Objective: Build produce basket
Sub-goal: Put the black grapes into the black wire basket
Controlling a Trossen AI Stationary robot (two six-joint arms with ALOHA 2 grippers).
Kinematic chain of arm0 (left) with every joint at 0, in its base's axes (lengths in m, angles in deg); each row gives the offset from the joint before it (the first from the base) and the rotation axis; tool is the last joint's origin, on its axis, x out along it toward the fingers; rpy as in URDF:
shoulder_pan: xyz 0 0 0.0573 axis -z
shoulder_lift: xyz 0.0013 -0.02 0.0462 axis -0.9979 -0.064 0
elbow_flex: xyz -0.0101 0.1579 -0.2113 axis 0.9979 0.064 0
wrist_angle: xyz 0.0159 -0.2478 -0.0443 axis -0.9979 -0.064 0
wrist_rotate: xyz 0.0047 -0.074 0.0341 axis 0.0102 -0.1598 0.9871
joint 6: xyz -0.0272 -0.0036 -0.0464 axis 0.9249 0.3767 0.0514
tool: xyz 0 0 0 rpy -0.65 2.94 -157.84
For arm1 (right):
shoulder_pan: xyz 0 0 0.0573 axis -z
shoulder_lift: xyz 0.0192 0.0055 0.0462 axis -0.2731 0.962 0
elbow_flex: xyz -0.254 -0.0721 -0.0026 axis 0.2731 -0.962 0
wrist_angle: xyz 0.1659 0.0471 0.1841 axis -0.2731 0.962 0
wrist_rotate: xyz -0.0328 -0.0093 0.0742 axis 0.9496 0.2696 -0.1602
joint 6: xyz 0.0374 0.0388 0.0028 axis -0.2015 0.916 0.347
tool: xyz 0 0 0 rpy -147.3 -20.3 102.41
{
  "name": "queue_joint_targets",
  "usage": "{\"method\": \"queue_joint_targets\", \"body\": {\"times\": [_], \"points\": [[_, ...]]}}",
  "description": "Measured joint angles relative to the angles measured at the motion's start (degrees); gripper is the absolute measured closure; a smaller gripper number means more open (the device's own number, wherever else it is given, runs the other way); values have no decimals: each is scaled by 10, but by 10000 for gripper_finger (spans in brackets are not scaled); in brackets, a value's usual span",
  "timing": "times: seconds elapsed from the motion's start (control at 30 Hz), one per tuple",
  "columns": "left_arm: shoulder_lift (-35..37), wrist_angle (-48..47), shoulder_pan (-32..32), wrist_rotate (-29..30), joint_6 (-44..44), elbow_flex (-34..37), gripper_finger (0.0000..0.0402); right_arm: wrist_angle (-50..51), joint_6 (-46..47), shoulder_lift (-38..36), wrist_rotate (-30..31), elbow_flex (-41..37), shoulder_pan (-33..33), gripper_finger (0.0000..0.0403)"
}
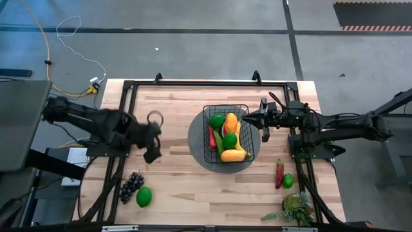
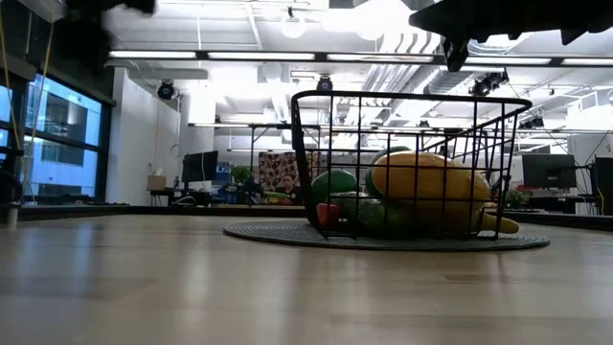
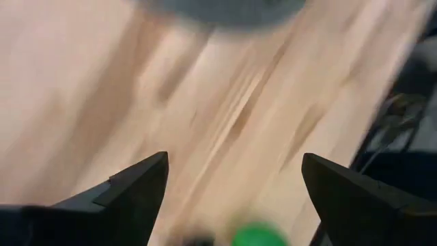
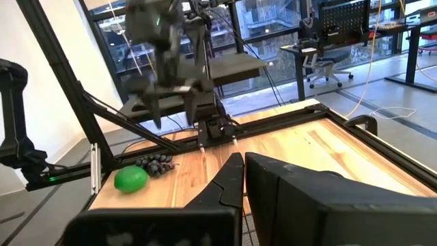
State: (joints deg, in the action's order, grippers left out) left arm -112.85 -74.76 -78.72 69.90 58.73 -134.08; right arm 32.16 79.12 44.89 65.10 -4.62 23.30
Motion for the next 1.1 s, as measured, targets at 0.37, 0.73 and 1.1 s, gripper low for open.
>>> {"method": "queue_joint_targets", "body": {"times": [0.37, 0.73, 1.1], "points": [[-20, -19, 179, -46, 338, 129, 78, 17, 11, 0, -2, 0, 0, 403], [-20, 54, 249, -55, 468, 221, 78, 41, 15, 0, -3, 0, 0, 403], [-29, 112, 248, -62, 511, 275, 78, 42, 15, 0, -3, 0, 0, 403]]}}
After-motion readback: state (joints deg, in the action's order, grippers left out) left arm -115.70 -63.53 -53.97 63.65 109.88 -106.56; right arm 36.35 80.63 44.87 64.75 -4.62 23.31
